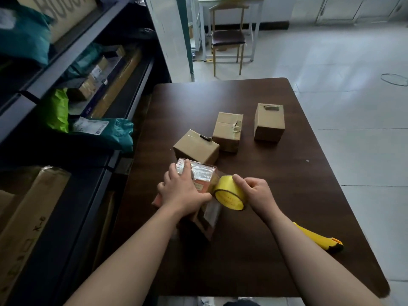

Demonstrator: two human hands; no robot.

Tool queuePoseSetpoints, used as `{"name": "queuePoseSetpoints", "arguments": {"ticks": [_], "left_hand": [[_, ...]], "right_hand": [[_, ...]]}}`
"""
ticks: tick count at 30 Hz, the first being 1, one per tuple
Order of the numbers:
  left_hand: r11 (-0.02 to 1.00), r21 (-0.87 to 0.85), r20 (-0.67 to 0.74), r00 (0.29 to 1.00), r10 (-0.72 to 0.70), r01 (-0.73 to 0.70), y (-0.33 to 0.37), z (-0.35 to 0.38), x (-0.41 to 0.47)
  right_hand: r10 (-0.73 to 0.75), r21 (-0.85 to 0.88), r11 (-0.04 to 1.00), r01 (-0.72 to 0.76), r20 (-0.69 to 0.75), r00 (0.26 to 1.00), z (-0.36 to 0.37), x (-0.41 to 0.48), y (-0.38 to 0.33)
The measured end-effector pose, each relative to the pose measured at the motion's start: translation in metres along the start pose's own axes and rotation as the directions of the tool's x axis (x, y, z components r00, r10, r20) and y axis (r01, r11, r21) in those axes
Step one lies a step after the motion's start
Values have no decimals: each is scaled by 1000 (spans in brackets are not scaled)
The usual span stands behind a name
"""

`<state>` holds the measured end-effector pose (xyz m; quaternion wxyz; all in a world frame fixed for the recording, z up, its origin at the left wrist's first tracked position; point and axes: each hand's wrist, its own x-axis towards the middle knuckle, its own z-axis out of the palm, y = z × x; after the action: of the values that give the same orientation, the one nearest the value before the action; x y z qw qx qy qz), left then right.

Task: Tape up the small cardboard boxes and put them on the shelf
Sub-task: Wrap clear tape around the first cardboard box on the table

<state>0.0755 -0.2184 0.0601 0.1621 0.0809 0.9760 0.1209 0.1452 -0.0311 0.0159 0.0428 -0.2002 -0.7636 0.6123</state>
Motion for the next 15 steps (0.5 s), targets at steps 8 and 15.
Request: {"name": "queuePoseSetpoints", "arguments": {"ticks": [8, 15], "left_hand": [[674, -729, 180, 984, 19, 120, -6, 16, 10], [405, -882, 305, 947, 102, 241, -22, 41, 17]], "right_hand": [[-79, 55, 995, 80, -10, 997, -41, 1, -32], [18, -207, 978, -20, -12, 1000, -63, -1, -17]]}}
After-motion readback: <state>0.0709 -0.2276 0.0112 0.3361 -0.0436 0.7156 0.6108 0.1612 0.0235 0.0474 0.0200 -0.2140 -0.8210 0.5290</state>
